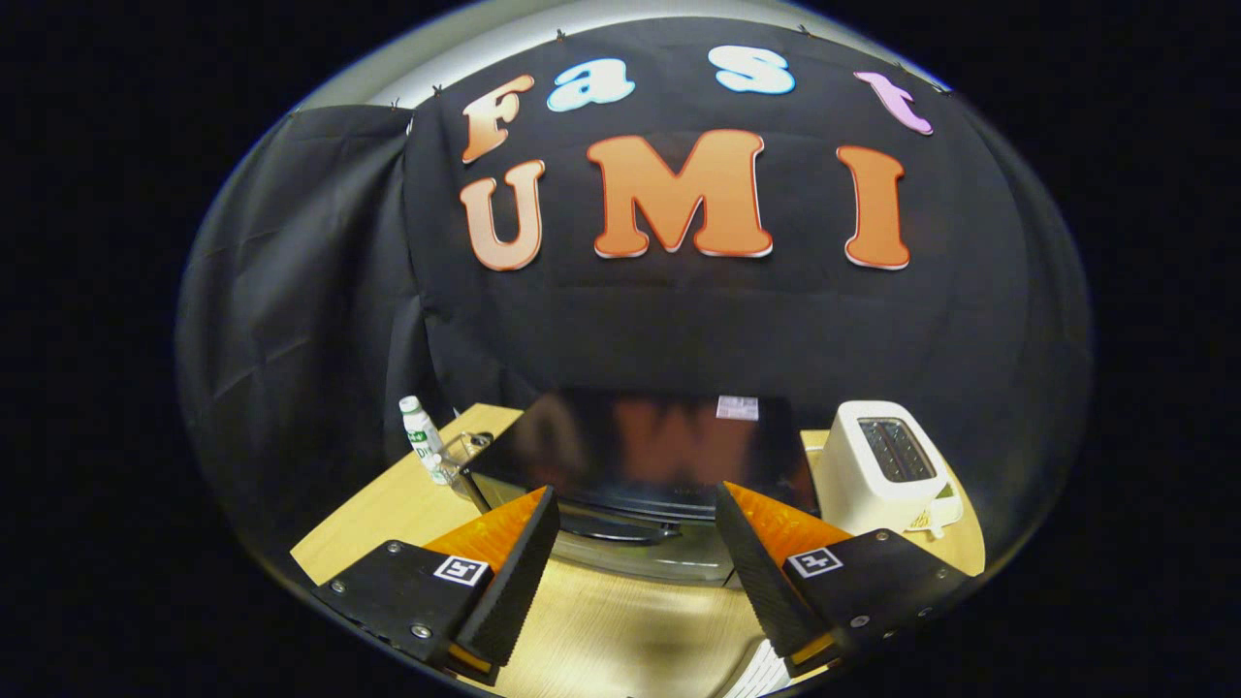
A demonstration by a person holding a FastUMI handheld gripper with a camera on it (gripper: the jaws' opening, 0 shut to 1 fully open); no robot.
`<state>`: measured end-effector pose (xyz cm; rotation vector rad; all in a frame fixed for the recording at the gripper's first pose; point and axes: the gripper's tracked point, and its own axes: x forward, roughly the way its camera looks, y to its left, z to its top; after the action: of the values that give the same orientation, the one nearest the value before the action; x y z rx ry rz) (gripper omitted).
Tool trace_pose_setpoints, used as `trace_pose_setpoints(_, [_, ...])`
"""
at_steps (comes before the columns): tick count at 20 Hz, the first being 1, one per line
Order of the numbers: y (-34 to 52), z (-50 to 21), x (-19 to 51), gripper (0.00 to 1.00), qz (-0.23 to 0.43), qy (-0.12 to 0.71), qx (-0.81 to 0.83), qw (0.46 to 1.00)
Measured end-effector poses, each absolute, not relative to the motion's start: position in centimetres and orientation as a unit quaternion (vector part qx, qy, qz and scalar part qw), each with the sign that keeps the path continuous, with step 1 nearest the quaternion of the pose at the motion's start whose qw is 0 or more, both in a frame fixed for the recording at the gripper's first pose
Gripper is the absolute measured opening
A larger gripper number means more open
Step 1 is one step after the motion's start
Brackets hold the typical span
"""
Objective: Open the toaster oven, put the food inside, and close the toaster oven door.
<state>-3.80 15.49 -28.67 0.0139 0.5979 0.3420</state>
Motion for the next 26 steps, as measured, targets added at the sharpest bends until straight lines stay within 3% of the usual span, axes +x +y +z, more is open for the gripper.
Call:
trace_pose_setpoints(7, [9.7, -15.0, -1.2, 0.98, 0.135, 0.164, 0.013, 0.977])
trace_pose_setpoints(14, [2.5, -4.5, -0.5, 0.98, 0.057, 0.06, -0.06, 0.995])
trace_pose_setpoints(26, [-1.6, 5.4, -1.1, 0.99, -0.002, -0.042, -0.07, 0.997])
